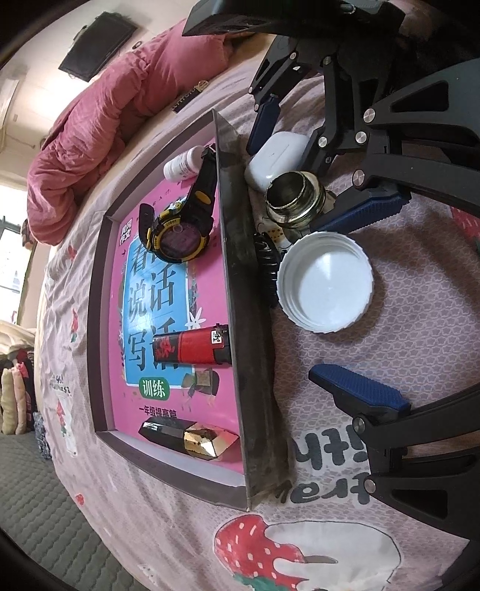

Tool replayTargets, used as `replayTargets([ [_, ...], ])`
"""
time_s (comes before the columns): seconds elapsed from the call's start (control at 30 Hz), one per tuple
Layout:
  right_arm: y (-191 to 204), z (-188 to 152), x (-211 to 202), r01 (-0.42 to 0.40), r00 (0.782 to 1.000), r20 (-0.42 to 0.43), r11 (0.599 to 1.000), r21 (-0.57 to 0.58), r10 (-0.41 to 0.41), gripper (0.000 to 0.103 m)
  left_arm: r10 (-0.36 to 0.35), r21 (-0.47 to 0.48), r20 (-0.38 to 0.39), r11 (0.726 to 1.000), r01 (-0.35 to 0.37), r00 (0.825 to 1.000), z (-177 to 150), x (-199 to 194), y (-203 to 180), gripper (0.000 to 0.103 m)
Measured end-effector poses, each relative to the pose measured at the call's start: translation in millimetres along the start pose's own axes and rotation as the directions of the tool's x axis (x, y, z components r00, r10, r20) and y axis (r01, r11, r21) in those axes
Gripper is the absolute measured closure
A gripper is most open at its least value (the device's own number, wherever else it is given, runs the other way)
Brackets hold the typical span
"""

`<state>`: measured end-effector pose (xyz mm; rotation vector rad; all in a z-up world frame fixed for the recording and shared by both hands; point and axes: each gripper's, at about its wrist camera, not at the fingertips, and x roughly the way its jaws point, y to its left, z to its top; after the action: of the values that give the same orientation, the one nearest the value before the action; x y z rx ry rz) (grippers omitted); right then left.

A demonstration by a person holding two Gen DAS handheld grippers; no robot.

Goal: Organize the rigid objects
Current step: 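Move the left gripper to the white bottle cap while the right gripper approaches the white earbud case, then close the left gripper on the bottle cap while the right gripper closes on the earbud case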

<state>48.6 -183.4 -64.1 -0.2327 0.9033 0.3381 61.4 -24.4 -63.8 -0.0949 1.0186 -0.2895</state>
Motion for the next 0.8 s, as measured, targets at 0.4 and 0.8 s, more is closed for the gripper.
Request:
replayTargets([
  [0.4, 13.2, -3.2, -2.3, 0.022, 0.999, 0.036, 0.998, -0.058, -0.020, 0.053, 0.022, 0.021, 0.024, 1.000, -0.022, 0.999, -1.8, 3.5, -3.7, 0.031],
  [0.8, 8.4, -1.9, -13.2, -0.021, 0.999, 0.040, 1.000, -0.019, 0.022, 0.053, 0.004, 0.000, 0.030, 1.000, -0.004, 1.000, -1.2, -5.5, 2.1, 0.052],
])
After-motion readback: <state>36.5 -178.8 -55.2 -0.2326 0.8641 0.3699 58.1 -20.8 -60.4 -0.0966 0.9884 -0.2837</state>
